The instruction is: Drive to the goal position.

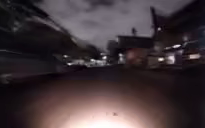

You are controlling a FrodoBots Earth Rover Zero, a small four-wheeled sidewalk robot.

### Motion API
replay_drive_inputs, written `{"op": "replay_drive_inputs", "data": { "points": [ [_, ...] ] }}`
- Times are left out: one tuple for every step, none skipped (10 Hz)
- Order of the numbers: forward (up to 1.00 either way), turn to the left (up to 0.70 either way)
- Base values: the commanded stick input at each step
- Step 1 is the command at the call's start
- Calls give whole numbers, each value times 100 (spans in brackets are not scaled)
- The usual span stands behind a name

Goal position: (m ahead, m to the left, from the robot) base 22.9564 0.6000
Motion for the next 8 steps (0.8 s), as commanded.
{"op": "replay_drive_inputs", "data": {
  "points": [
    [100, 0],
    [100, 0],
    [100, 0],
    [100, 0],
    [100, 0],
    [100, 0],
    [100, -4],
    [100, -27]
  ]
}}
